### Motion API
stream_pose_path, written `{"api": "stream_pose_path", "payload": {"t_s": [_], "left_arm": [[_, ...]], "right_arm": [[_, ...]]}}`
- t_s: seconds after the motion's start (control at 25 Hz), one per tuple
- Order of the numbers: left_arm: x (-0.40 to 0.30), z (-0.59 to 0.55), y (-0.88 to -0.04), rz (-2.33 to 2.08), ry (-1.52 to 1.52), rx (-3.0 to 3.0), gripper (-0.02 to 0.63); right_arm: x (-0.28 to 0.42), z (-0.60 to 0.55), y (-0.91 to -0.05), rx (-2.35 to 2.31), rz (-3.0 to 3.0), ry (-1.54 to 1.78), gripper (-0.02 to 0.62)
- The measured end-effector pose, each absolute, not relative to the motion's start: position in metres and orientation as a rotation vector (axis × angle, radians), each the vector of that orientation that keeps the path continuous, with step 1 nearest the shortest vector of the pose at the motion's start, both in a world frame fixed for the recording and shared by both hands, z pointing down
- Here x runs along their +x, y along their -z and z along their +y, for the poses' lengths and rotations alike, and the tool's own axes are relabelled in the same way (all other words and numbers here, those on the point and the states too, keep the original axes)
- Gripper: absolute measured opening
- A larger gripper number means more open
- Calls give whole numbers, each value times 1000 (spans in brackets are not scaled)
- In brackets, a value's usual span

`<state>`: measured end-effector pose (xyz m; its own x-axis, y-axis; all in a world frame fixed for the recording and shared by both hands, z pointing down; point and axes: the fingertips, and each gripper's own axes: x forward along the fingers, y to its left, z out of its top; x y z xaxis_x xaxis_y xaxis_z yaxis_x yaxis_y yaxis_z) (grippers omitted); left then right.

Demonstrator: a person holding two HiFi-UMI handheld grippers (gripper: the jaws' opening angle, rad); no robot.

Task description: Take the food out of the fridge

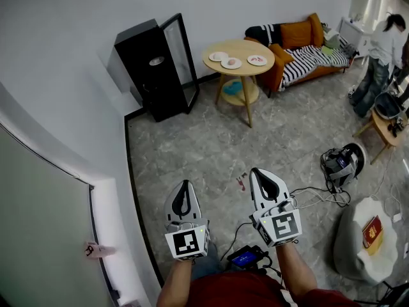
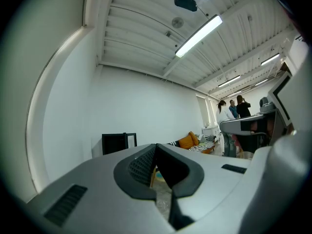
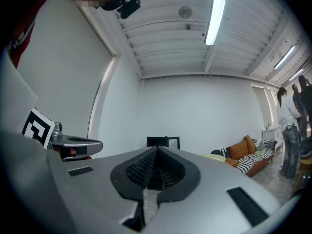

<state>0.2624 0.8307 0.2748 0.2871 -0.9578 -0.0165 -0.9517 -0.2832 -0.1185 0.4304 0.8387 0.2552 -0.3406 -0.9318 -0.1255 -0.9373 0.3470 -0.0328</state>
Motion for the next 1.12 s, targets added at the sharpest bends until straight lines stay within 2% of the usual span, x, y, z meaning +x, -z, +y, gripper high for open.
{"api": "stream_pose_path", "payload": {"t_s": [0.44,1.12], "left_arm": [[224,753,-272,1804,48,-2442,14],[64,643,-259,1939,-23,-2379,14]], "right_arm": [[384,763,-260,-1745,2545,-40,21],[236,639,-236,-1672,2611,-70,21]]}}
